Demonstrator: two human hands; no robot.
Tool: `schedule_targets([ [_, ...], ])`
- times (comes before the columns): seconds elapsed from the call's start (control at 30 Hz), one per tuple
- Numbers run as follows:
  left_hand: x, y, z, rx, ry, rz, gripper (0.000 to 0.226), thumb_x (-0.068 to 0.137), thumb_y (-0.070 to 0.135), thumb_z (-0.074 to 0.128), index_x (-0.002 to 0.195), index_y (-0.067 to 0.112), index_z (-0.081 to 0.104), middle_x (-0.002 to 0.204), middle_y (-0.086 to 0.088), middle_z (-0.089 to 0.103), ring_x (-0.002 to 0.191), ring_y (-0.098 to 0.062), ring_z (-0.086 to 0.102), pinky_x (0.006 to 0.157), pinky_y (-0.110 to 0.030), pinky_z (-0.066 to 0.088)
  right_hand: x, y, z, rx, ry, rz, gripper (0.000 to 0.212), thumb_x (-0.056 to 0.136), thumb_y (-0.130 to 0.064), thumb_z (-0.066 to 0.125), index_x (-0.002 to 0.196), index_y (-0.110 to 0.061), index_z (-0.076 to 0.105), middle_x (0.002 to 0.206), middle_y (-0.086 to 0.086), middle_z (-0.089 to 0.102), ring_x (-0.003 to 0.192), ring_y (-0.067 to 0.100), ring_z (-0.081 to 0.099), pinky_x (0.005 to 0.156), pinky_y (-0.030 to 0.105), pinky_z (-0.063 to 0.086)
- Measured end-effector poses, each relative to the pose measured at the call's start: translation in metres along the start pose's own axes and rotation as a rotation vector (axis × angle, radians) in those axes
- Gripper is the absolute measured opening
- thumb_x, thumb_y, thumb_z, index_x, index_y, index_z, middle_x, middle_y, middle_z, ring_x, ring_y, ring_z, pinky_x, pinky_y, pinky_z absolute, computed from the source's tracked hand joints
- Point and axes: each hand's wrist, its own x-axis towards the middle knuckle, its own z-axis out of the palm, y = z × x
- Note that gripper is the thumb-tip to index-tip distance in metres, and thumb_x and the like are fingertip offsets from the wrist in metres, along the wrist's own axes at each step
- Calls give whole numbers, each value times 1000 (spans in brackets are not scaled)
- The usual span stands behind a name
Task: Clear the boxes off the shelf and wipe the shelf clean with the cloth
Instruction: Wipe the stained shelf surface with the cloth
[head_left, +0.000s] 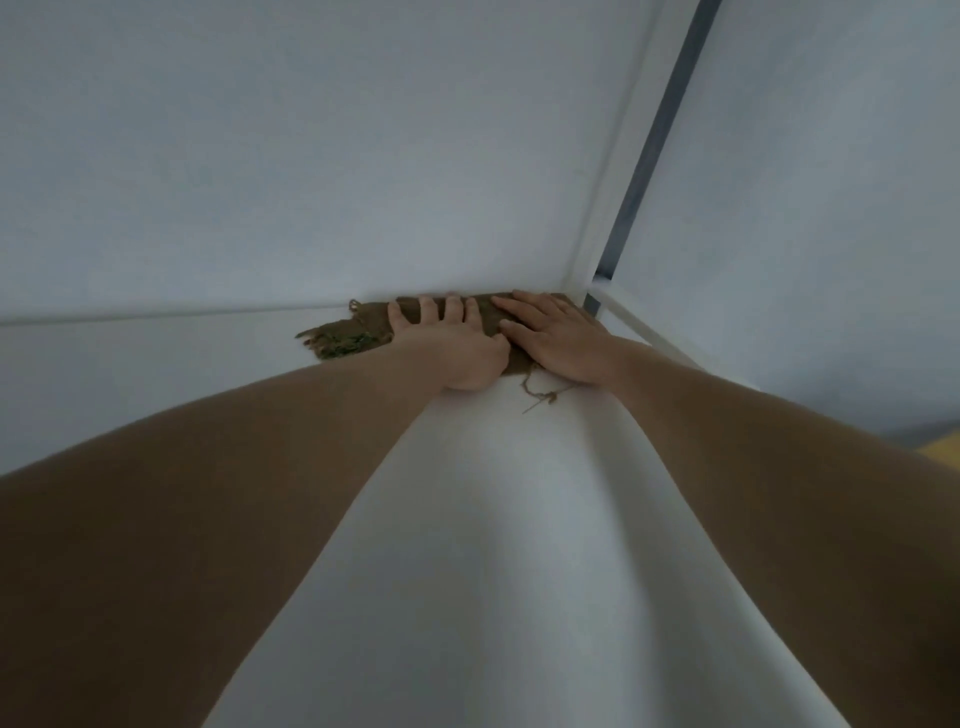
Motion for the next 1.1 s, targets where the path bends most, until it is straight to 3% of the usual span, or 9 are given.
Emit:
schedule_targets([
  [0.37,-32,35,8,10,-42,-13,66,98,51,13,153,20,-5,160,-1,-12,146,-29,-12,114,-58,-8,-60,14,-3,23,-36,76,51,100,-56,18,149,-50,8,162,-16,1,149,13,-3,120,47,-1],
  [1.1,-234,128,50,-31,-28,46,67,98,49,10,152,16,-10,159,-4,-18,144,-32,-19,110,-62,-14,-295,23,1,3,-70,115,49,99,-59,17,145,-58,2,160,-23,-3,149,13,-9,118,53,-5],
])
